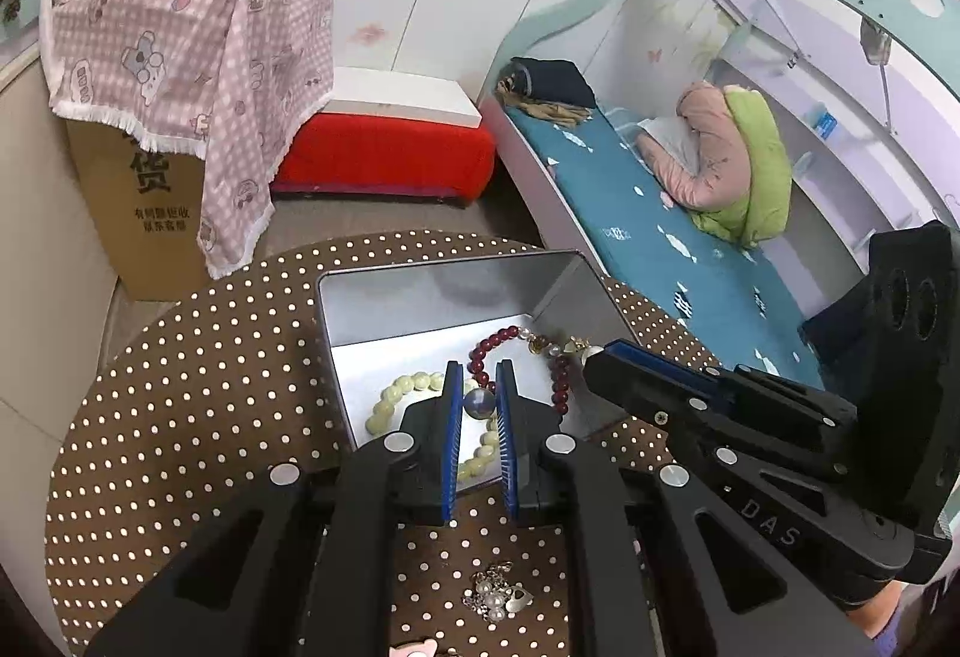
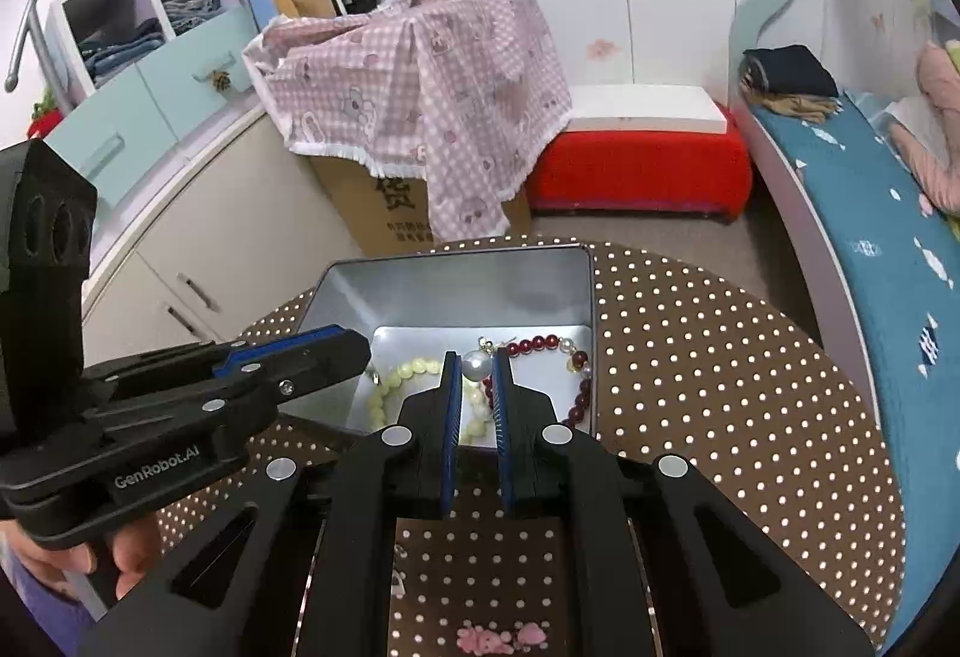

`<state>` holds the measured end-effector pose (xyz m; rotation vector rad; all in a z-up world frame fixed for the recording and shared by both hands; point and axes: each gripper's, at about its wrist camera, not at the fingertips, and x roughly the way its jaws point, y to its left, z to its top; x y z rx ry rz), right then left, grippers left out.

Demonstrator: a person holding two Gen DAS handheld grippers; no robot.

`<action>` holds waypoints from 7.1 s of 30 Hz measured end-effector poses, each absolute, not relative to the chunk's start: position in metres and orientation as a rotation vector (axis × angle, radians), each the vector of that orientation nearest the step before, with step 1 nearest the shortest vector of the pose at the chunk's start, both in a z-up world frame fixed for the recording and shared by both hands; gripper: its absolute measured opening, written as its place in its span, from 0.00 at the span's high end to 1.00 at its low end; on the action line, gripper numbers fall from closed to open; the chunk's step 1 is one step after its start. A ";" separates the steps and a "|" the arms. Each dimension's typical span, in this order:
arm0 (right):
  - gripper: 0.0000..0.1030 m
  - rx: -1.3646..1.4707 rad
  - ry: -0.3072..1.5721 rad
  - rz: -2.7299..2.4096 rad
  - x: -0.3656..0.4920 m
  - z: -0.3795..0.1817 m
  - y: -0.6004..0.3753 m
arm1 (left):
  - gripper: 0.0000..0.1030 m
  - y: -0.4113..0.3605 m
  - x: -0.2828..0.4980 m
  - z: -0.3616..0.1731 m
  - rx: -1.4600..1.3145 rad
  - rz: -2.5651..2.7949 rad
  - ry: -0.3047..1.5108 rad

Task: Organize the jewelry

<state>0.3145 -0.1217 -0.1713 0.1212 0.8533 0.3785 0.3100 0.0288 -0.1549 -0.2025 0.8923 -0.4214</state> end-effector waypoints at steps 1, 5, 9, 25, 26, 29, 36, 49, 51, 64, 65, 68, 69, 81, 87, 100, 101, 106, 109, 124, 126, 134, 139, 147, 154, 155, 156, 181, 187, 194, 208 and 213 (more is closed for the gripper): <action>0.89 0.122 0.854 0.380 0.313 -0.172 -0.123 | 0.90 0.028 0.309 -0.155 -0.201 -0.418 0.890; 0.89 0.130 0.855 0.379 0.314 -0.173 -0.123 | 0.80 0.032 0.307 -0.153 -0.218 -0.408 0.881; 0.88 0.139 0.852 0.375 0.312 -0.172 -0.124 | 0.63 0.036 0.303 -0.149 -0.229 -0.399 0.864; 0.54 0.121 0.743 0.319 0.255 -0.127 -0.139 | 0.39 0.054 0.242 -0.108 -0.233 -0.375 0.727; 0.53 0.121 0.737 0.316 0.248 -0.125 -0.142 | 0.38 0.057 0.235 -0.106 -0.232 -0.366 0.717; 0.47 0.115 0.724 0.288 0.225 -0.125 -0.148 | 0.34 0.067 0.215 -0.104 -0.227 -0.339 0.690; 0.45 0.117 0.758 0.235 0.169 -0.153 -0.164 | 0.32 0.083 0.178 -0.121 -0.202 -0.261 0.699; 0.45 0.114 0.888 0.204 0.129 -0.226 -0.146 | 0.32 0.074 0.142 -0.175 -0.168 -0.264 0.805; 0.45 0.108 0.894 0.214 0.132 -0.230 -0.141 | 0.32 0.072 0.140 -0.182 -0.160 -0.259 0.819; 0.72 0.068 0.908 0.252 0.138 -0.236 -0.147 | 0.32 0.070 0.149 -0.201 -0.144 -0.225 0.853; 0.72 0.070 0.908 0.257 0.138 -0.236 -0.148 | 0.32 0.072 0.152 -0.202 -0.147 -0.217 0.853; 0.72 0.070 0.908 0.260 0.139 -0.236 -0.153 | 0.32 0.075 0.160 -0.204 -0.141 -0.198 0.865; 0.72 0.067 0.908 0.264 0.140 -0.236 -0.154 | 0.32 0.076 0.163 -0.205 -0.139 -0.192 0.871; 0.72 0.078 0.917 0.281 0.154 -0.234 -0.155 | 0.32 0.062 0.202 -0.212 -0.110 -0.201 0.913; 0.72 0.083 0.922 0.289 0.156 -0.234 -0.155 | 0.32 0.057 0.203 -0.213 -0.090 -0.229 0.899; 0.72 0.095 0.919 0.293 0.158 -0.234 -0.157 | 0.39 0.086 0.208 -0.210 -0.211 -0.243 0.907; 0.72 0.095 0.920 0.293 0.158 -0.234 -0.157 | 0.39 0.081 0.208 -0.210 -0.172 -0.235 0.908; 0.72 0.101 0.918 0.298 0.157 -0.234 -0.159 | 0.39 0.069 0.203 -0.211 -0.099 -0.221 0.902; 0.72 0.105 0.917 0.298 0.157 -0.234 -0.160 | 0.39 0.061 0.198 -0.210 -0.103 -0.268 0.913; 0.72 0.118 0.911 0.303 0.156 -0.233 -0.166 | 0.67 0.038 0.206 -0.213 0.111 -0.204 0.905; 0.72 0.116 0.908 0.305 0.156 -0.232 -0.165 | 0.83 0.041 0.206 -0.213 0.107 -0.193 0.895; 0.72 0.102 0.886 0.316 0.157 -0.222 -0.163 | 0.89 0.067 0.206 -0.208 -0.049 -0.264 0.898; 0.72 0.097 0.866 0.324 0.158 -0.212 -0.158 | 0.89 0.081 0.205 -0.190 -0.130 -0.311 0.863; 0.72 0.089 0.818 0.341 0.176 -0.186 -0.150 | 0.89 0.083 0.209 -0.154 -0.217 -0.394 0.810; 0.72 0.065 0.754 0.343 0.208 -0.155 -0.141 | 0.89 0.065 0.221 -0.114 -0.218 -0.442 0.739; 0.72 0.063 0.743 0.341 0.213 -0.151 -0.140 | 0.89 0.060 0.224 -0.108 -0.213 -0.448 0.728; 0.72 0.060 0.732 0.338 0.221 -0.145 -0.139 | 0.89 0.056 0.228 -0.103 -0.207 -0.451 0.716; 0.72 0.025 0.832 0.334 0.318 -0.178 -0.110 | 0.88 0.029 0.307 -0.149 -0.206 -0.404 0.841; 0.71 0.032 0.835 0.322 0.317 -0.181 -0.113 | 0.63 0.030 0.301 -0.149 -0.225 -0.385 0.832; 0.71 0.040 0.800 0.314 0.303 -0.165 -0.118 | 0.53 0.037 0.282 -0.134 -0.245 -0.380 0.791; 0.54 0.042 0.728 0.287 0.225 -0.132 -0.149 | 0.35 0.047 0.195 -0.110 -0.142 -0.316 0.673; 0.53 0.063 0.764 0.243 0.199 -0.151 -0.169 | 0.35 0.050 0.173 -0.144 -0.141 -0.317 0.751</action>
